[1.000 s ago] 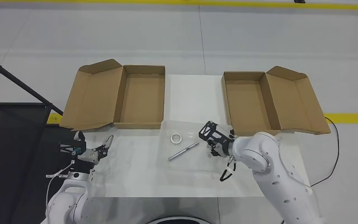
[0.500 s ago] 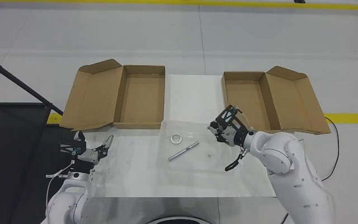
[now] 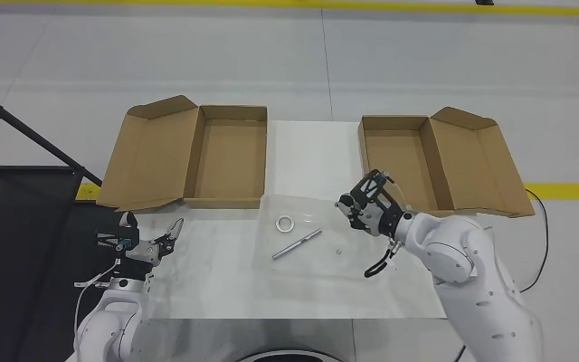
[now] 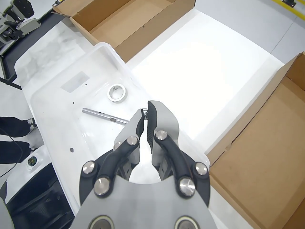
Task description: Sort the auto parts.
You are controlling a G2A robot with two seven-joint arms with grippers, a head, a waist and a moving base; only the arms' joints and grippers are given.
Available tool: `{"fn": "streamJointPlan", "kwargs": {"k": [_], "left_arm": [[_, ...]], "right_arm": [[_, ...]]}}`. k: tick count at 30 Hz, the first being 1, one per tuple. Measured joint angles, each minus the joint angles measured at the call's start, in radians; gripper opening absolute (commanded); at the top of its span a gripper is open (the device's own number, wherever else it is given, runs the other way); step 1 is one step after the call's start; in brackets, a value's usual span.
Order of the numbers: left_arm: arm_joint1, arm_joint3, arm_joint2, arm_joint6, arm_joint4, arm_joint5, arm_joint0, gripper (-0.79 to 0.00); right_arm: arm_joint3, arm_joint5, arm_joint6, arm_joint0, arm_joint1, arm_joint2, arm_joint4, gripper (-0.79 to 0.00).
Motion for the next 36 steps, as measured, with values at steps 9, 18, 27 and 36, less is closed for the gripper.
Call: {"fn": "streamJointPlan", "kwargs": {"k": [9, 18, 27, 36], "left_arm": [[0.000, 0.000, 0.000, 0.000, 0.000, 0.000, 0.000, 0.000], [0.000, 0.000, 0.000, 0.000, 0.000, 0.000, 0.000, 0.000], [0.000, 0.000, 0.000, 0.000, 0.000, 0.000, 0.000, 0.000], [0.000, 0.000, 0.000, 0.000, 0.000, 0.000, 0.000, 0.000]], "right_arm": [[-0.029, 0.062, -0.200, -0.015, -0.003, 0.099, 0.210, -0.785], [-0.031, -0.083, -0.348, -0.042, 0.006, 0.202, 0.344, -0.785], [-0.026, 0.133, -0.267, -0.025, 0.011, 0.185, 0.088, -0.785], [0.294, 0.408, -0.088, 0.220, -0.011, 0.013, -0.241, -0.785]]}}
